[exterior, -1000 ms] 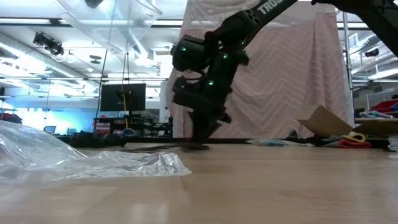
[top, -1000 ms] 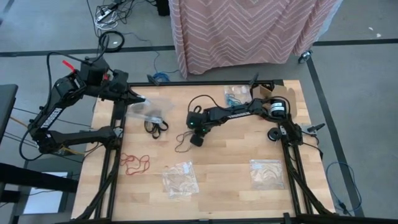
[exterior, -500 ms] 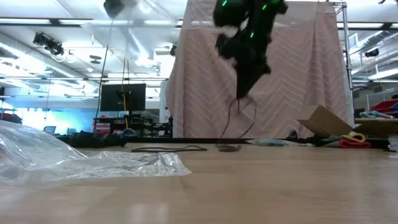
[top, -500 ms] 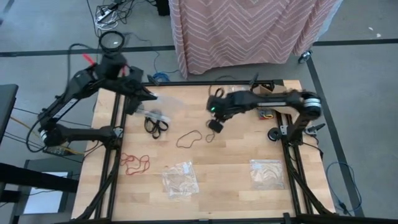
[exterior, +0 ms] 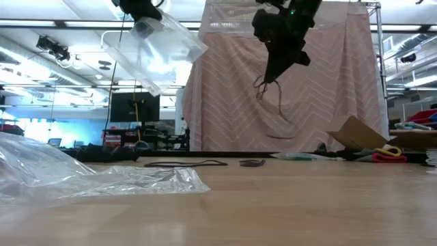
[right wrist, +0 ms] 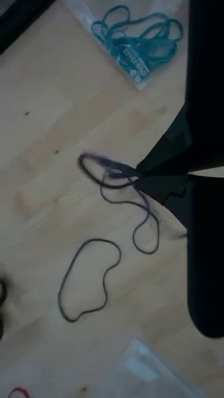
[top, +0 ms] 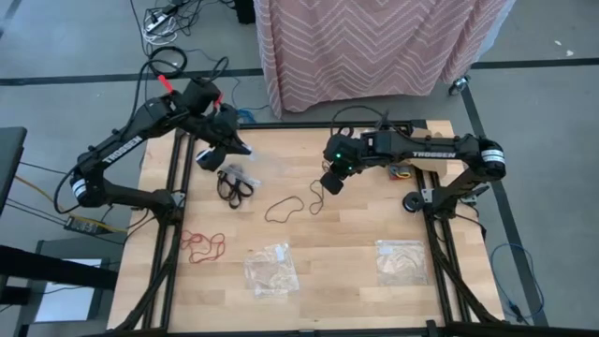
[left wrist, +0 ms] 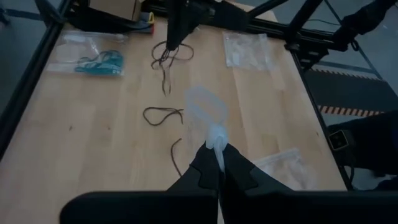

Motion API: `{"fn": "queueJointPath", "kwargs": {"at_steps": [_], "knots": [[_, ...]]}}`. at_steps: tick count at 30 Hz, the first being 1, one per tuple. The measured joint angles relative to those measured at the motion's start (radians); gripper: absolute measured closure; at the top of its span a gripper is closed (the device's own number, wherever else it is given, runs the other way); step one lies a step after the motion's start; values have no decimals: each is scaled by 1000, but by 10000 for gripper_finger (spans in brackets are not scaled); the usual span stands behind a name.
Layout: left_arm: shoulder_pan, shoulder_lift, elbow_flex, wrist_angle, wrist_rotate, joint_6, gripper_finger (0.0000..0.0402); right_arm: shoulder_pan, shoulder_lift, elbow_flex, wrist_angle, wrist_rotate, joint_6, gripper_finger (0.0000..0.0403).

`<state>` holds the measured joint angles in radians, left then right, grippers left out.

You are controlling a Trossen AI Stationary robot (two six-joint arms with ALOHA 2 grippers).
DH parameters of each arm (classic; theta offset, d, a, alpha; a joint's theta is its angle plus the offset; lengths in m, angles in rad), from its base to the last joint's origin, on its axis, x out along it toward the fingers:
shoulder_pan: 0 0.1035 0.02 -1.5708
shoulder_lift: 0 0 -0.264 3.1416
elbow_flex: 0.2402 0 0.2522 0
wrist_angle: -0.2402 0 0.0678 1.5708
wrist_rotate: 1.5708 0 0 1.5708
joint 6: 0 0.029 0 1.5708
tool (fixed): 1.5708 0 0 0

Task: Sort rubber bands
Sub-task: Put the black rubber band into the bottom center transparent zip bag

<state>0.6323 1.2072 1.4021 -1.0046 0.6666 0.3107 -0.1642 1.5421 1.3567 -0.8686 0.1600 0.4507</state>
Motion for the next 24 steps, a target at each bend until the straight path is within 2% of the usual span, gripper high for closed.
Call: {"fn": "queueJointPath", "kwargs": {"at_steps": [7, 14, 19, 24], "knots": [[0, 0, 0, 7, 0, 0, 402, 7, 5, -1, 12, -122, -18, 388], [1, -21, 0, -14, -3, 0, 402, 11, 10, -34, 216, -251, -89, 293], [3, -62, 0, -37, -11, -1, 402, -2, 10, -97, 368, -238, -67, 228], [3, -115, 0, -91, -48, -2, 402, -16, 38, -209, 493, -229, -62, 219]]}}
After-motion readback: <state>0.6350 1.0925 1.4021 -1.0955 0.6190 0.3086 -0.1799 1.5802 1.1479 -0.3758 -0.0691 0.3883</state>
